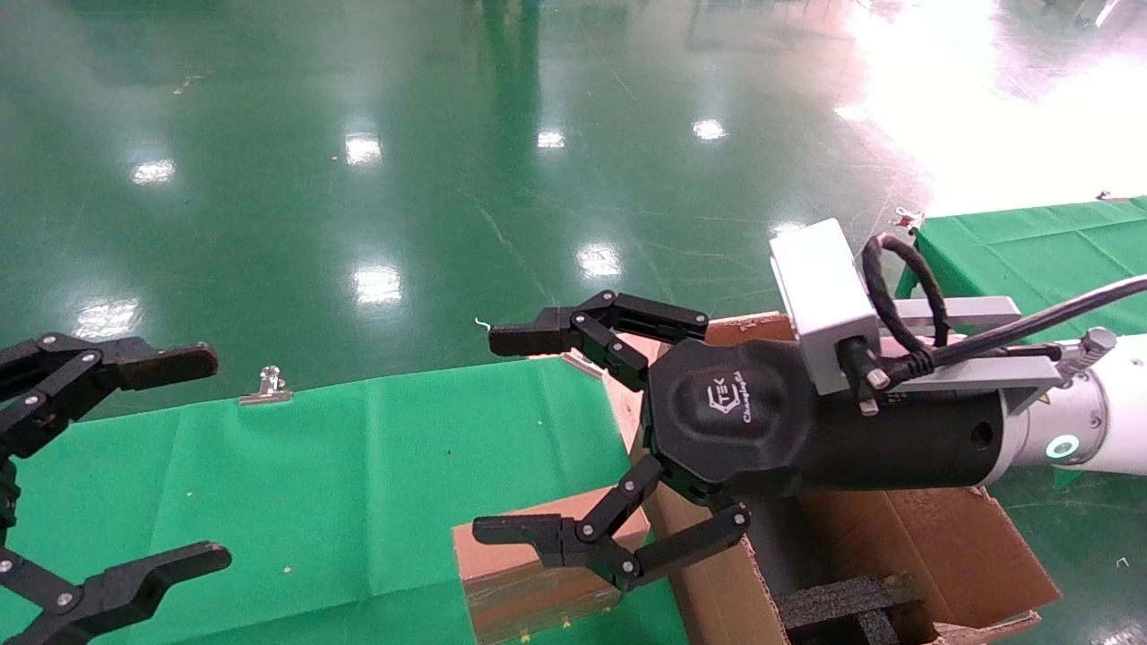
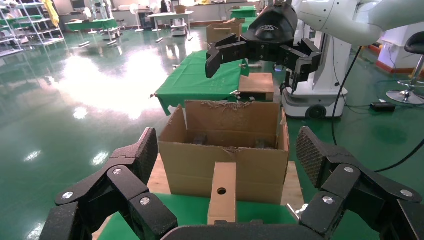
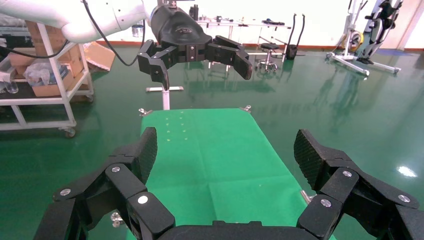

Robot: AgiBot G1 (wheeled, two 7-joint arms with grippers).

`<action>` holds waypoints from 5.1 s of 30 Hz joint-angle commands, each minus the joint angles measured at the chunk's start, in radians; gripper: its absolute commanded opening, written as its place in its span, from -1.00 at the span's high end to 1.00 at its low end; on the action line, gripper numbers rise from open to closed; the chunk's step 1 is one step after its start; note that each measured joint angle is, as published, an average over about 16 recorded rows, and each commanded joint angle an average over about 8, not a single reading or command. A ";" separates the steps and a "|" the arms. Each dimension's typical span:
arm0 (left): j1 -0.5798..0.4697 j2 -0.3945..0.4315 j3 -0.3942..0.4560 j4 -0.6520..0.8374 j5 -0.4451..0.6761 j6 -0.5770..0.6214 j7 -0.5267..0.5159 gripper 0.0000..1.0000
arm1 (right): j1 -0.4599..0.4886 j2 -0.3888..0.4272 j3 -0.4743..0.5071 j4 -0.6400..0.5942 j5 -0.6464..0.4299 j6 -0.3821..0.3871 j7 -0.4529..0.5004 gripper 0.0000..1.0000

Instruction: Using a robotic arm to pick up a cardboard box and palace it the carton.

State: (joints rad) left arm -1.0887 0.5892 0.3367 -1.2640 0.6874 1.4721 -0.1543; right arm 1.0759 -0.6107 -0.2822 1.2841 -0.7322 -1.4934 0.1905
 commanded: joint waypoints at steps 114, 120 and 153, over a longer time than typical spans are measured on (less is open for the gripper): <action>0.000 0.000 0.001 0.001 -0.001 0.000 0.001 -1.00 | 0.594 -0.382 -0.763 -0.192 -0.825 -0.072 -0.033 1.00; 0.000 0.000 0.001 0.001 -0.001 0.000 0.001 -1.00 | 0.593 -0.382 -0.762 -0.191 -0.825 -0.072 -0.033 1.00; 0.000 0.000 0.001 0.001 -0.001 0.000 0.001 -1.00 | 1.125 -0.359 -0.976 -0.399 -0.480 -0.097 -0.140 1.00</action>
State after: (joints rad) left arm -1.0889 0.5888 0.3379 -1.2631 0.6863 1.4716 -0.1535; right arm 2.1953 -0.9644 -1.2557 0.8904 -1.2206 -1.5900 0.0553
